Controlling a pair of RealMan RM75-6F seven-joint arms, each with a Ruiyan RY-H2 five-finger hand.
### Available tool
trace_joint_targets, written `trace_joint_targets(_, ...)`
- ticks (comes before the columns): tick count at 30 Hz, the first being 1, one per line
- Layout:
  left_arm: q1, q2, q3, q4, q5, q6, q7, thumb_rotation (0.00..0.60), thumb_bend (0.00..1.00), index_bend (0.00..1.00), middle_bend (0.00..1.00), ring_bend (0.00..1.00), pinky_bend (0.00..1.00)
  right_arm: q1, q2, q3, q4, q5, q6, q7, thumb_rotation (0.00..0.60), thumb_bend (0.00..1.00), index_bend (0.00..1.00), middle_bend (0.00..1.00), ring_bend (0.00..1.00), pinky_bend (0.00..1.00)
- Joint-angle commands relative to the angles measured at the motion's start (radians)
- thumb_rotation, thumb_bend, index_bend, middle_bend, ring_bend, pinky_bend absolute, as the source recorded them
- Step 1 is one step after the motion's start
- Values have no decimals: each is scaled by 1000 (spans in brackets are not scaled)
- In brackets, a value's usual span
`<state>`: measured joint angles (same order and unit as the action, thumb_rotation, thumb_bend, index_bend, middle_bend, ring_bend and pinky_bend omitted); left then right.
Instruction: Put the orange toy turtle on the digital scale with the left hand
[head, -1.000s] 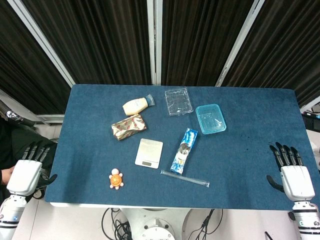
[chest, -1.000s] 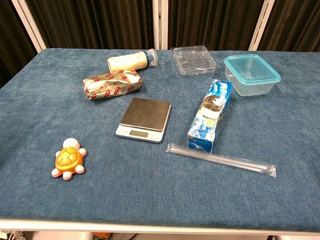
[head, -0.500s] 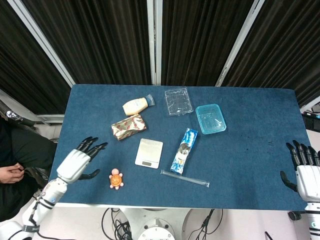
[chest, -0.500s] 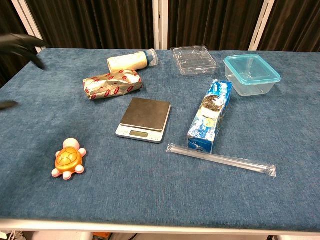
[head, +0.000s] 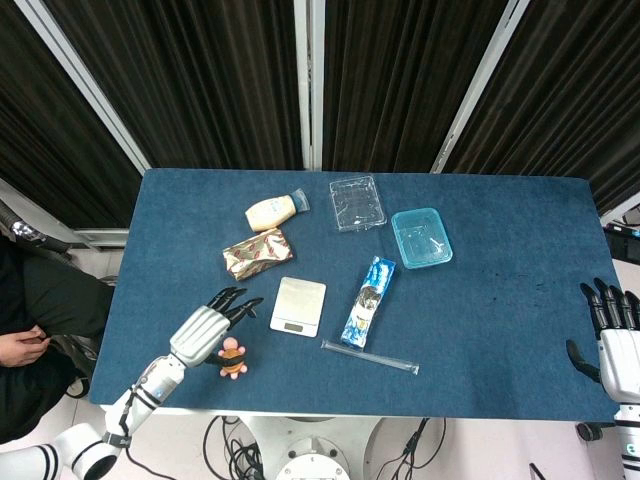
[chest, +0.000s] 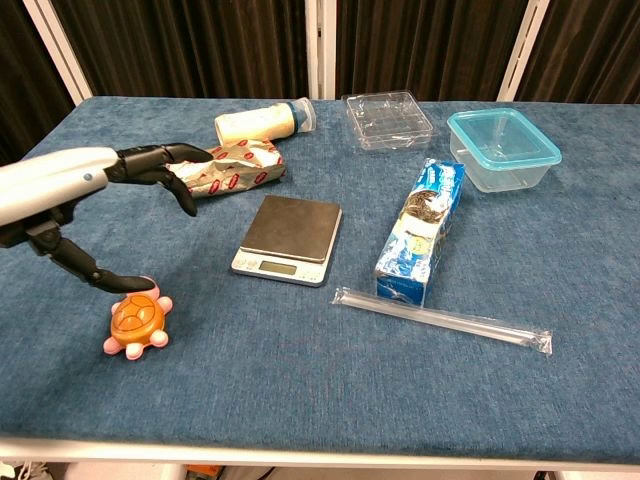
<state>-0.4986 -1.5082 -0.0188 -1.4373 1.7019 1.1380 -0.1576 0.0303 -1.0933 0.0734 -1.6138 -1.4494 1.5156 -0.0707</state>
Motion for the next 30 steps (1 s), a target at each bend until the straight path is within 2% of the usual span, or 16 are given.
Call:
trace_joint_targets(1, -17, -22, 11, 35, 8, -3, -13, 600, 135, 24, 258, 0, 0, -1, -2, 1, -2, 2, 1, -3, 600, 266, 0, 0, 0, 0)
trace_joint_targets(6, -31, -56, 25, 78, 6, -8, -27, 600, 130, 24, 258, 0, 0, -1, -4, 1, -5, 4, -3, -13, 600, 265, 0, 0, 0, 0)
trace_joint_targets(16, -48, -111, 46, 159, 20, 5, 28, 600, 132, 24, 273, 0, 0, 3, -4, 5, -8, 11, -14, -17, 600, 266, 0, 0, 0, 0)
trace_joint_targets(30, -70, -169, 64, 220, 17, 9, 20, 600, 134, 22, 276, 0, 0, 2, 2, 10, 0, 21, -19, -2, 600, 266, 0, 0, 0, 0)
